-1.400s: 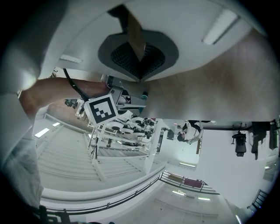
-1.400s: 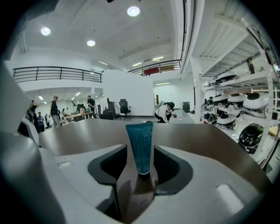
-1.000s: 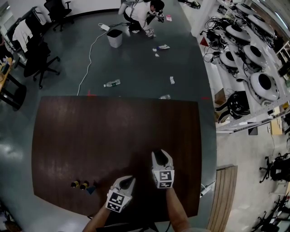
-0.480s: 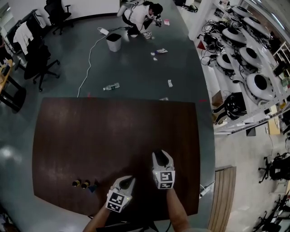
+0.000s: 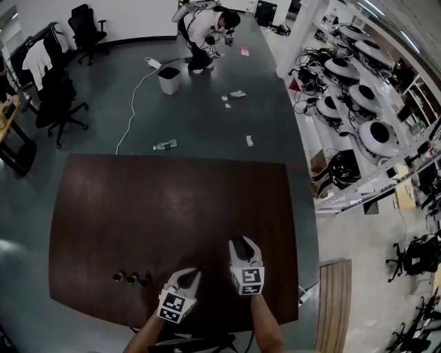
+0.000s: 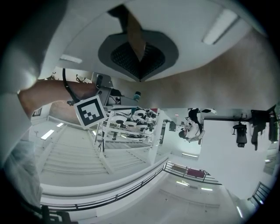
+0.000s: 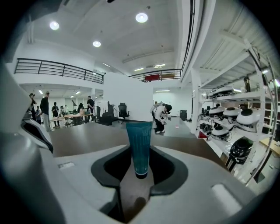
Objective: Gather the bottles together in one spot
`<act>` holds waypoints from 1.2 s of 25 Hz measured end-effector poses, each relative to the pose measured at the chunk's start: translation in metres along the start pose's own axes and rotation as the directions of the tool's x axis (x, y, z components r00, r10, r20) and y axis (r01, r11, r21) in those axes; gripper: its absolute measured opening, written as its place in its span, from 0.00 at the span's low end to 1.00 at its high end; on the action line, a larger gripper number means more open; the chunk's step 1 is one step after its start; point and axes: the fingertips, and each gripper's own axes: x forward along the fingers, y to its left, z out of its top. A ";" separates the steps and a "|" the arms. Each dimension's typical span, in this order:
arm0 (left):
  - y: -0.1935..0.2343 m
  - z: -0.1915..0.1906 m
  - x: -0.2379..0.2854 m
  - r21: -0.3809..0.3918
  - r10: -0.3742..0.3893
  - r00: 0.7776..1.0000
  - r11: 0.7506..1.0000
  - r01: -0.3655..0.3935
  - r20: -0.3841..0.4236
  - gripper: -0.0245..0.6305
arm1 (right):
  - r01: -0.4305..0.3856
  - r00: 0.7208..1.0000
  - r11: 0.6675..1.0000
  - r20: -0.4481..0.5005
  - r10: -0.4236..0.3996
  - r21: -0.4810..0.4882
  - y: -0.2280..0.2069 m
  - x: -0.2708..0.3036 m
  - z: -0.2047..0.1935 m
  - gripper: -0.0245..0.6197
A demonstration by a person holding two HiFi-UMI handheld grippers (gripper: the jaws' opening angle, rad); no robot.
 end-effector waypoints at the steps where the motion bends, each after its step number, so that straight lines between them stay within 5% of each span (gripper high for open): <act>1: -0.001 -0.001 -0.003 -0.005 -0.002 1.000 1.000 0.002 0.004 0.04 | -0.001 1.000 1.000 0.006 0.001 -0.001 0.003 -0.005 0.002 0.24; 12: 0.011 0.002 -0.044 -0.007 0.026 0.999 1.000 -0.026 0.042 0.04 | -0.024 0.997 0.999 0.068 0.026 -0.030 0.046 -0.045 0.016 0.24; 30: 0.039 -0.039 -0.133 -0.046 0.102 0.993 0.994 -0.099 0.055 0.04 | -0.203 0.977 0.975 0.050 0.208 -0.088 0.186 -0.069 -0.005 0.23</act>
